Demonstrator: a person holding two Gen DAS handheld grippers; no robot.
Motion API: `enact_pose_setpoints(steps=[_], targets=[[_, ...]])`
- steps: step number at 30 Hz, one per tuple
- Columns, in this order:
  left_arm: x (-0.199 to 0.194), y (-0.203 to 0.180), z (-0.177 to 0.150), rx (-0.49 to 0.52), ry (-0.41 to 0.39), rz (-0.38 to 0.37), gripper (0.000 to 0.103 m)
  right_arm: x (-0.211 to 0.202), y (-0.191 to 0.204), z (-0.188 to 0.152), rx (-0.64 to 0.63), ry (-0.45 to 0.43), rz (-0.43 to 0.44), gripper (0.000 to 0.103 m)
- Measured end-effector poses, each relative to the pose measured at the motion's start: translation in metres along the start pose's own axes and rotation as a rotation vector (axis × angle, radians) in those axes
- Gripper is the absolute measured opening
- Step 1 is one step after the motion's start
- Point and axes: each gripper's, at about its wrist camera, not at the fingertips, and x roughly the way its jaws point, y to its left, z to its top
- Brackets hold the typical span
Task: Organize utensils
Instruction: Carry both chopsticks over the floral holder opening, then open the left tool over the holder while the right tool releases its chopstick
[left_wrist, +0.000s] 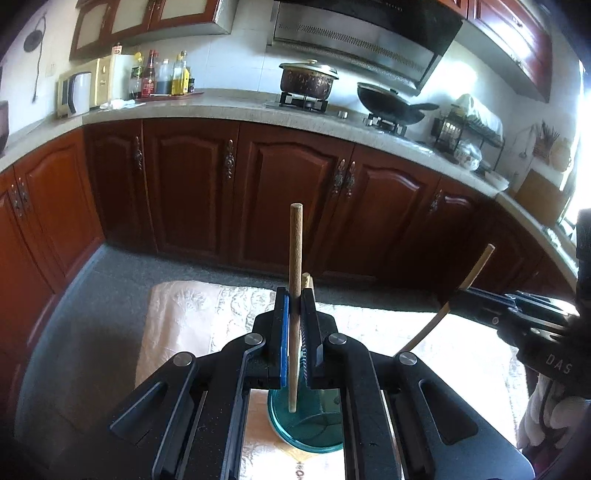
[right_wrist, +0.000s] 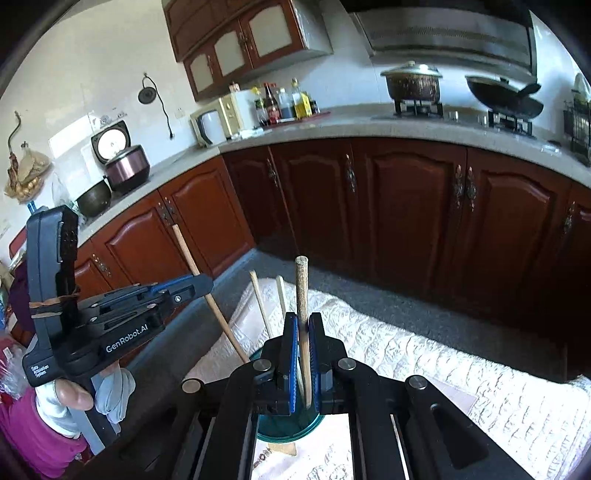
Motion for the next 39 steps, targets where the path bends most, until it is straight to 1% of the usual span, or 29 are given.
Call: enact_pose_setpoints(steps=[12, 17, 21, 27, 29, 30, 31, 32, 33, 34, 35, 36, 39], targets=[[0.037, -0.009, -0.019, 0.031, 0.061, 0.027, 0.005, 0.048, -0.010, -0.014, 0.033, 0.083, 0.012, 0.006], [0.048, -0.009, -0.027, 0.029, 0.084, 0.030, 0.005, 0.066, -0.013, -0.022, 0.047, 0.116, 0.022, 0.006], [0.056, -0.009, -0.034, 0.026, 0.104, 0.034, 0.005, 0.069, -0.015, -0.020, 0.062, 0.105, 0.032, 0.006], [0.058, -0.010, -0.035, 0.030, 0.098, 0.048, 0.005, 0.072, -0.013, -0.020, 0.072, 0.101, 0.046, 0.006], [0.058, -0.010, -0.035, 0.026, 0.099, 0.046, 0.005, 0.075, -0.013, -0.021, 0.086, 0.108, 0.043, 0.008], [0.058, -0.009, -0.035, 0.023, 0.103, 0.043, 0.006, 0.076, -0.013, -0.022, 0.088, 0.110, 0.043, 0.010], [0.058, -0.009, -0.034, 0.022, 0.105, 0.041, 0.006, 0.077, -0.013, -0.023, 0.091, 0.112, 0.043, 0.015], [0.057, -0.008, -0.034, 0.020, 0.105, 0.041, 0.007, 0.078, -0.012, -0.023, 0.093, 0.113, 0.042, 0.024], [0.056, -0.008, -0.034, 0.020, 0.103, 0.043, 0.012, 0.078, -0.012, -0.024, 0.093, 0.111, 0.041, 0.026], [0.055, -0.007, -0.034, 0.018, 0.101, 0.043, 0.015, 0.078, -0.011, -0.025, 0.093, 0.108, 0.042, 0.027], [0.055, -0.007, -0.034, 0.016, 0.101, 0.040, 0.021, 0.079, -0.011, -0.026, 0.093, 0.107, 0.043, 0.027], [0.054, -0.006, -0.035, 0.012, 0.102, 0.037, 0.023, 0.079, -0.010, -0.027, 0.093, 0.106, 0.043, 0.027], [0.049, -0.006, -0.036, 0.008, 0.098, 0.036, 0.026, 0.078, -0.008, -0.028, 0.091, 0.102, 0.041, 0.027]])
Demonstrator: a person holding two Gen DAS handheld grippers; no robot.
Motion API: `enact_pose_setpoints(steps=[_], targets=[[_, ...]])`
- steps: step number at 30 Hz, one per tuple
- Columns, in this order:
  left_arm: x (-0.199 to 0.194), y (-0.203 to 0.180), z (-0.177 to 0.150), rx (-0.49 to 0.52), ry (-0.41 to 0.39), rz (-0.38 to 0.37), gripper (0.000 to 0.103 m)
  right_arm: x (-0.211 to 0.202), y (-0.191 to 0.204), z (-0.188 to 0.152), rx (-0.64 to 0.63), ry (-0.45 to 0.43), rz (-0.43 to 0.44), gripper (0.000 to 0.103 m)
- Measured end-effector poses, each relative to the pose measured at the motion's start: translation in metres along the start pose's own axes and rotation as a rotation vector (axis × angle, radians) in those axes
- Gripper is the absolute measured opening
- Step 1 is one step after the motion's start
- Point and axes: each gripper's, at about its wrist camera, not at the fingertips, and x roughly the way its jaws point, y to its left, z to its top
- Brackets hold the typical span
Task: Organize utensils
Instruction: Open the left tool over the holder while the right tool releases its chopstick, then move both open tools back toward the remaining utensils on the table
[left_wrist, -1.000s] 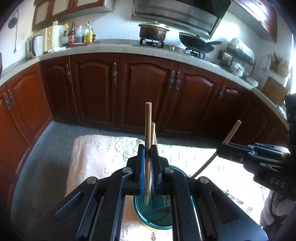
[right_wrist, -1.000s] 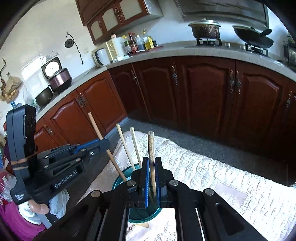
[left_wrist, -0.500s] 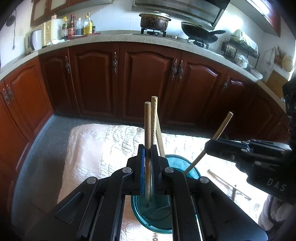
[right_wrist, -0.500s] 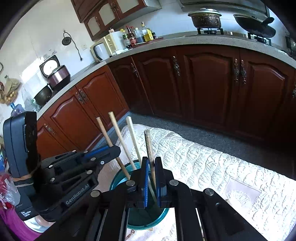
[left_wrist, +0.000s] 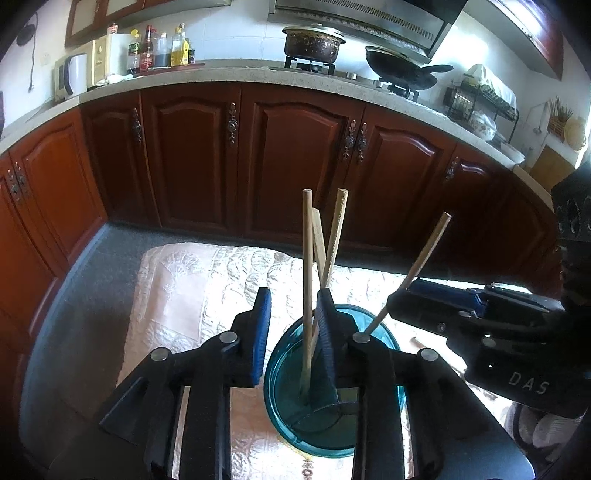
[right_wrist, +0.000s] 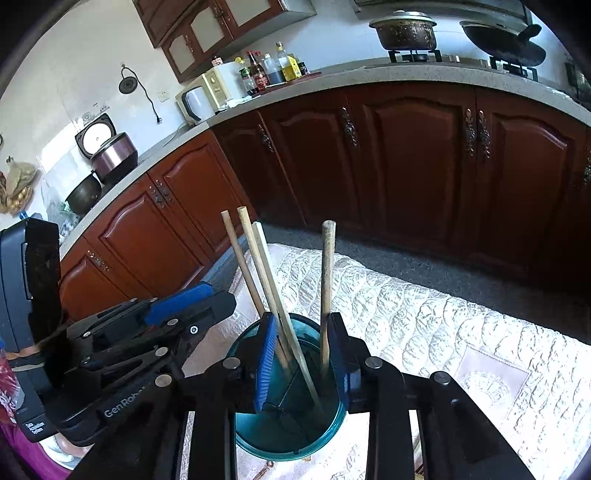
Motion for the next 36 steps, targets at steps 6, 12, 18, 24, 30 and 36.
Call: enact_pose_setpoints(steps=[6, 12, 18, 24, 30, 36], targets=[[-0.014, -0.004, -0.005, 0.005, -0.017, -0.006, 0.040, -0.012, 0.000, -0.011, 0.007, -0.025, -0.006, 0.028], [-0.029, -0.010, -0.017, 0.012, -0.027, -0.003, 0.043, -0.042, -0.002, -0.033, 0.042, -0.091, -0.033, 0.038], [-0.049, -0.024, -0.032, 0.040, -0.056, -0.004, 0.043, -0.079, -0.003, -0.060, 0.061, -0.164, -0.090, 0.045], [-0.067, -0.046, -0.052, 0.091, -0.071, -0.020, 0.043, -0.111, -0.014, -0.088, 0.090, -0.213, -0.144, 0.051], [-0.075, -0.070, -0.076, 0.139, -0.061, -0.047, 0.043, -0.134, -0.031, -0.119, 0.108, -0.228, -0.244, 0.063], [-0.073, -0.094, -0.098, 0.174, -0.019, -0.074, 0.043, -0.146, -0.055, -0.149, 0.159, -0.176, -0.306, 0.067]])
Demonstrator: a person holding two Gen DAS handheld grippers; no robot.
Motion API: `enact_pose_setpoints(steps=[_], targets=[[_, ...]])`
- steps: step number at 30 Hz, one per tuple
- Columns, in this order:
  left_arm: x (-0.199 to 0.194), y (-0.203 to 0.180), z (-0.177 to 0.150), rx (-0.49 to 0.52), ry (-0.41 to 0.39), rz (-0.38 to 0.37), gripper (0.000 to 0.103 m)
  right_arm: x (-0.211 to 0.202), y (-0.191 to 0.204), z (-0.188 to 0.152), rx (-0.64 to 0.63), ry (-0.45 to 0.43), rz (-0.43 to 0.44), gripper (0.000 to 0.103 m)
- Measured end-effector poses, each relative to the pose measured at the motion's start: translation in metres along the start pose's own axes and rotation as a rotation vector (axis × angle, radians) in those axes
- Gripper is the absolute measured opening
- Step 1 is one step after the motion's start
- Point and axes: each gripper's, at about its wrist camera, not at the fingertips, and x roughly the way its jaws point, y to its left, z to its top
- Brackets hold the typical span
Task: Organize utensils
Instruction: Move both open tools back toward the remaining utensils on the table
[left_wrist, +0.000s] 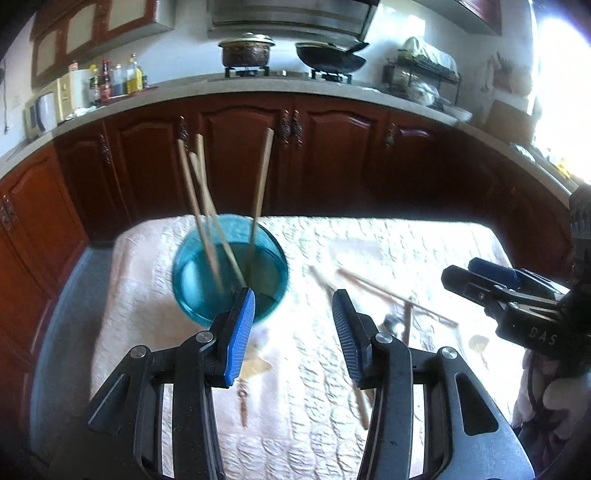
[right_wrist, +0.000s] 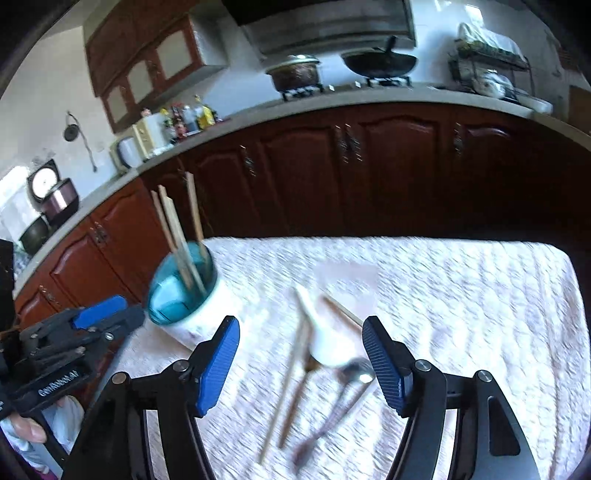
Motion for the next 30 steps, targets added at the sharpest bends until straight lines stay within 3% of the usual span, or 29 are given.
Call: enact_pose_setpoints(steps=[11, 22, 30], targets=[[0.016, -0.017, -0.014, 0.014, 0.062, -0.038, 0.043, -0.002, -0.045, -0.032, 0.063, 0.087, -0.093, 0.067], [0.054, -0.017, -0.040, -0.037, 0.205, -0.114, 0.043, 0.029, -0.055, -0.042, 0.052, 0.154, -0.060, 0.067], [0.093, -0.032, -0.052, -0.054, 0.282, -0.136, 0.043, 0.067, -0.059, -0.036, 0.015, 0.225, -0.035, 0.060]])
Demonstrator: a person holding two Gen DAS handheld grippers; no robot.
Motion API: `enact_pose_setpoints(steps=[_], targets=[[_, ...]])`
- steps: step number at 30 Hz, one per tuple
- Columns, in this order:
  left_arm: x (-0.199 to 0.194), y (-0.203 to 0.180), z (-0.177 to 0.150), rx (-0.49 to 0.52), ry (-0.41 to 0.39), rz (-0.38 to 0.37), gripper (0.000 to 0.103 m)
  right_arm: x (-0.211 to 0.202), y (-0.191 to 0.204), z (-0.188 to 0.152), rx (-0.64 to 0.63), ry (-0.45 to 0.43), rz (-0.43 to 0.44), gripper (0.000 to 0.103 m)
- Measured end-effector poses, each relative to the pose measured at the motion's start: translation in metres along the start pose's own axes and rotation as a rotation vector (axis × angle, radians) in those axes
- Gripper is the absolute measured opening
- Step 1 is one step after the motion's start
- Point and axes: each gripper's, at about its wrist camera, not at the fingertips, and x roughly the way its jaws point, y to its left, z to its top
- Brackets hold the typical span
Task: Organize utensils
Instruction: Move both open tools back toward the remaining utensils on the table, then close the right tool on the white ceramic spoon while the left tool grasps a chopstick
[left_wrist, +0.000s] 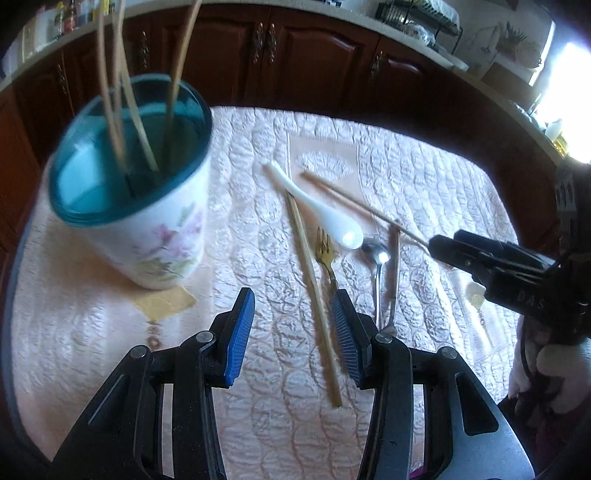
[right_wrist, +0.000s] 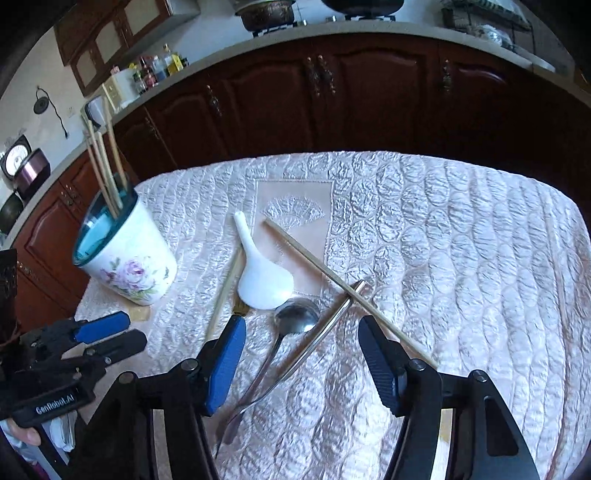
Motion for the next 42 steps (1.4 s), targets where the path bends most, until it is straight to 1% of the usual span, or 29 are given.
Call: enact_pose_setpoints(steps=[4, 6, 11, 13, 16, 19, 21, 23, 24, 25, 29, 32, 34, 39, 40, 42], targets=[[0.021, -0.001, 0.006, -0.020, 0.021, -0.001, 0.043, 0.019, -0.004, 0.012, 0.008, 0.027, 0.024, 0.054], [0.030, -0.002, 0.010, -0.028, 0.022, 0.007, 0.043, 0.029, -0.003, 0.021, 0.005, 0.036, 0.057, 0.053], [0.055, -0.008, 0.020, -0.036, 0.037, 0.035, 0.043, 0.059, 0.010, 0.046, -0.050, 0.075, 0.111, 0.044], [0.065, -0.008, 0.022, -0.038, 0.049, 0.049, 0.042, 0.071, 0.014, 0.055, -0.058, 0.097, 0.136, 0.043], [0.070, -0.003, 0.020, -0.051, 0.061, 0.058, 0.040, 0.094, 0.024, 0.067, -0.074, 0.138, 0.176, 0.040], [0.072, 0.005, 0.016, -0.066, 0.079, 0.056, 0.040, 0.118, 0.034, 0.076, -0.105, 0.172, 0.188, 0.040], [0.072, 0.009, 0.015, -0.073, 0.083, 0.058, 0.040, 0.136, 0.042, 0.079, -0.128, 0.209, 0.191, 0.037], [0.073, 0.011, 0.015, -0.082, 0.086, 0.053, 0.040, 0.148, 0.046, 0.078, -0.154, 0.232, 0.179, 0.027], [0.072, 0.012, 0.015, -0.082, 0.086, 0.052, 0.040, 0.148, 0.046, 0.078, -0.160, 0.220, 0.187, 0.022], [0.073, 0.012, 0.016, -0.080, 0.084, 0.054, 0.040, 0.147, 0.045, 0.078, -0.159, 0.217, 0.196, 0.014], [0.078, 0.013, 0.020, -0.094, 0.083, 0.057, 0.040, 0.134, 0.024, 0.071, -0.126, 0.218, 0.181, 0.013], [0.082, 0.009, 0.024, -0.089, 0.075, 0.062, 0.040, 0.120, 0.002, 0.061, -0.106, 0.222, 0.159, 0.013], [0.085, 0.005, 0.027, -0.082, 0.081, 0.066, 0.040, 0.114, -0.010, 0.057, -0.077, 0.228, 0.161, 0.013], [0.097, -0.009, 0.040, -0.083, 0.087, 0.073, 0.040, 0.109, -0.024, 0.049, -0.066, 0.226, 0.134, 0.013], [0.100, -0.012, 0.044, -0.089, 0.085, 0.076, 0.040, 0.108, -0.026, 0.049, -0.063, 0.227, 0.133, 0.014], [0.105, -0.013, 0.051, -0.099, 0.085, 0.085, 0.040, 0.107, -0.032, 0.054, -0.055, 0.226, 0.138, 0.020]])
